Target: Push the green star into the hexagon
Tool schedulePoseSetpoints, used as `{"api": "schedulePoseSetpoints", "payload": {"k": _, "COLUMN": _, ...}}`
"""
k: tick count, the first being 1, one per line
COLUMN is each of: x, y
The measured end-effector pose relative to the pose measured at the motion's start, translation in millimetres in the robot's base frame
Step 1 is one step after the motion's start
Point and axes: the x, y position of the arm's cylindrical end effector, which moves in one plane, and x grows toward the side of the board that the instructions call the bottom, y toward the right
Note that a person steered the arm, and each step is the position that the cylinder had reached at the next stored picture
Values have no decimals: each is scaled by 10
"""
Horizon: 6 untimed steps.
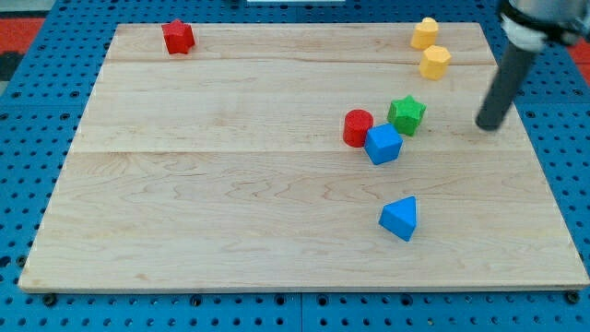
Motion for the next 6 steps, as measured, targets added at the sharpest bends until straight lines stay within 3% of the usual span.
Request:
{"api": "schedulePoseSetpoints", "payload": {"k": 1, "x": 169, "y": -923}}
{"api": "schedulePoseSetpoints", "payload": {"k": 2, "x": -289, "y": -1103}}
{"api": "schedulePoseSetpoints", "payload": {"k": 3, "x": -750, "y": -994}}
{"api": "schedulePoseSetpoints", "payload": {"k": 4, "x": -555, "y": -958}}
{"api": "schedulePoseSetpoints", "payload": {"k": 6, "x": -1206, "y": -940}}
